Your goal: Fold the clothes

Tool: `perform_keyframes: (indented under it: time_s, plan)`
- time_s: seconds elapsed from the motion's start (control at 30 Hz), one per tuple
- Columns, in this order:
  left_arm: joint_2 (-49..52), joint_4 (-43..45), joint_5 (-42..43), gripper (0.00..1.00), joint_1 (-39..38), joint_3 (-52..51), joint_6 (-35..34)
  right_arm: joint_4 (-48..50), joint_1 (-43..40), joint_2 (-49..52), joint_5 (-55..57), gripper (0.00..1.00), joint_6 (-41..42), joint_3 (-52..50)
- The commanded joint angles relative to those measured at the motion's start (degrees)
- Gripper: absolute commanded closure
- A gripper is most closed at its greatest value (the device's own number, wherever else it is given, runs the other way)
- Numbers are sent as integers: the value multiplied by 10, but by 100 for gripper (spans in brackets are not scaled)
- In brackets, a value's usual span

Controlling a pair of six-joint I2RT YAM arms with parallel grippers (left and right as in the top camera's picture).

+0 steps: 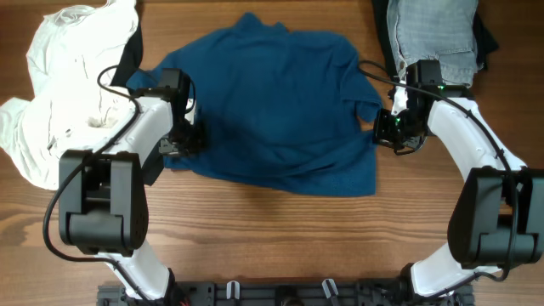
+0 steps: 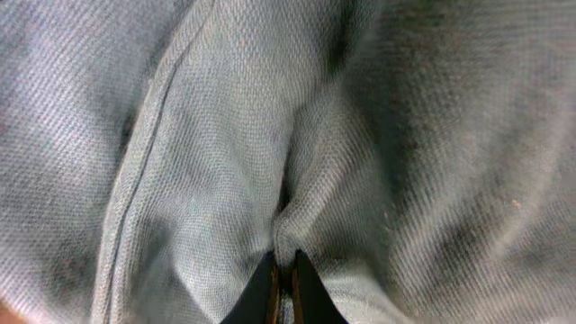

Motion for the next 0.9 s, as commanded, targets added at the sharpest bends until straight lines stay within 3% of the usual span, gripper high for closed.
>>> perform_keyframes:
  time_s: [0.0, 0.4, 0.87]
  plan:
    - [4, -28, 9, 96, 5, 43, 1, 5, -1, 6, 4, 96, -10, 0]
    - [-43, -164, 10, 96, 5, 166, -1, -53, -1, -54, -2, 96, -10, 28]
    - [-370, -216, 36, 96, 4, 180, -30, -170, -1, -455, 19, 96, 21, 28]
